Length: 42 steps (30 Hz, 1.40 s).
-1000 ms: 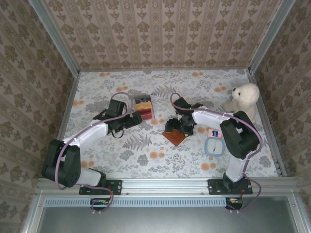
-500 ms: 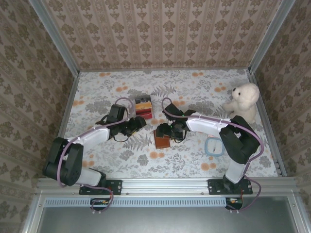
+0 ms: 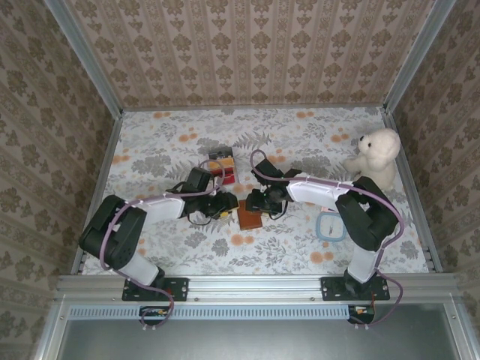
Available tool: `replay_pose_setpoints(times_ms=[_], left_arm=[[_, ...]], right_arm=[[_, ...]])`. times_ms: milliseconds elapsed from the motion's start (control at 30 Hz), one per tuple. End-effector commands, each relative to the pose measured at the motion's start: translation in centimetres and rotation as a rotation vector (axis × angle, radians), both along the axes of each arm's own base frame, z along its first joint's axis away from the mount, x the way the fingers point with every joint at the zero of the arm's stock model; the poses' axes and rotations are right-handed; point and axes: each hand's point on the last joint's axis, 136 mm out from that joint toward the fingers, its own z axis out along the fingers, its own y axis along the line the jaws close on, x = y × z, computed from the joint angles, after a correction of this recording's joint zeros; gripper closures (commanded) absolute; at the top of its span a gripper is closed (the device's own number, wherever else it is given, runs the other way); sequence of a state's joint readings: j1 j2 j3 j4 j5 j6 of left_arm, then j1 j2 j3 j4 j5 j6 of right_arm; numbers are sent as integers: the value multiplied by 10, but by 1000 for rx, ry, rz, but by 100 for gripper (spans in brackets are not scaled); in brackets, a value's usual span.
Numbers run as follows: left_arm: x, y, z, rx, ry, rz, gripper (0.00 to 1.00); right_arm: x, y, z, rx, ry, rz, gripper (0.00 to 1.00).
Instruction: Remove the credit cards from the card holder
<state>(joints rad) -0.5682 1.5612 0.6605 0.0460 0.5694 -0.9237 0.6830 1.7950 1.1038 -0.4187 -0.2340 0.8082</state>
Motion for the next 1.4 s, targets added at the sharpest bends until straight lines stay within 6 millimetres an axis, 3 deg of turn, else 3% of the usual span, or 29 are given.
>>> replay_pose_setpoints(times_ms=[0,500,767,933,1133,1300,1367], left_arm=[[-3,-8,-3,-25,13,-21,61],[-6,-8,-27,-9,77,10,62],[-2,-26,-13,-136,49,-24,64],[-1,-28,-12,-151,35,-30,72],[4,-20,-6,-141,10,-11,84],[4,-15,7,-110,-25,-27,90],[8,-9,9,-67,-49,-16,91]], right_arm=[[-3,-1,-9,9,33,-2,49],[-6,-3,-22,11,63,-10,52],[-8,5,-26,54,88,-6,52],[-7,5,-25,77,95,-13,52],[1,-10,-11,31,31,-17,50],[17,-37,21,-100,-149,12,48],[19,-38,29,-107,-181,36,48]])
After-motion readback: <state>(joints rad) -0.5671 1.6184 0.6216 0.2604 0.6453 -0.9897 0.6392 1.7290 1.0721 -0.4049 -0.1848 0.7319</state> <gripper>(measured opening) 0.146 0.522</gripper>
